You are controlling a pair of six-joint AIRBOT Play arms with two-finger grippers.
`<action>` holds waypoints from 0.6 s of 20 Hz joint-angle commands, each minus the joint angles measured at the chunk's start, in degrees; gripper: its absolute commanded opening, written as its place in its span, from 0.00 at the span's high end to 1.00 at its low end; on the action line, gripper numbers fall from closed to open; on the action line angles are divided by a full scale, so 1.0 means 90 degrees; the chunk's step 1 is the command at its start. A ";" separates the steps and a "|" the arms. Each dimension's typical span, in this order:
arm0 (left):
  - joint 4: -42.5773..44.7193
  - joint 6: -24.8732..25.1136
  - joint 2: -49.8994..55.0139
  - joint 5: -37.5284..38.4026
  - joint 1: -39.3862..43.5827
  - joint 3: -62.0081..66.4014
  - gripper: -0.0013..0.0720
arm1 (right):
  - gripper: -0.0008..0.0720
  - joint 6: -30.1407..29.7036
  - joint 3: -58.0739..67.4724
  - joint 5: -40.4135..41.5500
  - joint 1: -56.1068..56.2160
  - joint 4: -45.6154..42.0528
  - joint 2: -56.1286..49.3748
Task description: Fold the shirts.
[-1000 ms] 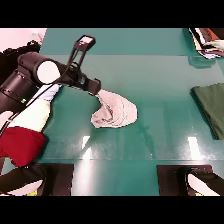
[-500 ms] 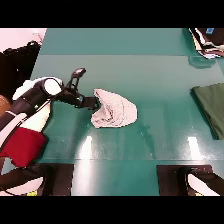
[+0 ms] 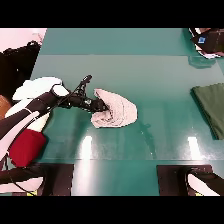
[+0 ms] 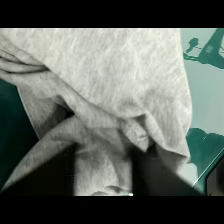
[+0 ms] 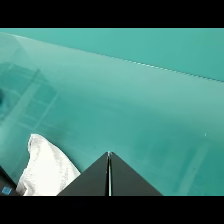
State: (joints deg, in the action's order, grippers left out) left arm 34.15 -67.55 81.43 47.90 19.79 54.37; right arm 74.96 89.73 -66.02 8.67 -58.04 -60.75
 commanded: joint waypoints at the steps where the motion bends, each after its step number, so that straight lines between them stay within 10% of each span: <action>1: -0.0199 0.0112 0.0136 -0.0306 -0.0002 0.0049 0.83 | 0.97 0.0000 -0.0022 -0.0017 0.0005 0.0002 -0.0002; 2: -0.0155 0.0119 0.0136 -0.0325 -0.0027 0.0129 0.95 | 0.97 0.0002 -0.0022 -0.0083 0.0005 0.0002 -0.0002; 9: 0.1603 -0.0182 -0.0109 0.0595 -0.0724 0.1239 0.95 | 0.93 0.0619 -0.1457 -0.1052 0.0046 -0.0036 -0.0100; 11: 0.1860 -0.0180 -0.0114 0.0741 -0.0763 0.1326 0.95 | 0.35 0.0651 -0.2623 -0.0741 0.0214 0.0080 -0.0143; 12: 0.1880 -0.0182 -0.0104 0.0784 -0.0763 0.1324 0.95 | 0.31 0.0651 -0.3198 -0.0551 0.0352 0.0323 -0.0277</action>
State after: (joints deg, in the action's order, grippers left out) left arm 46.57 -68.71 80.75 52.71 13.85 64.69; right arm 79.59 72.14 -73.01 10.09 -57.76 -62.13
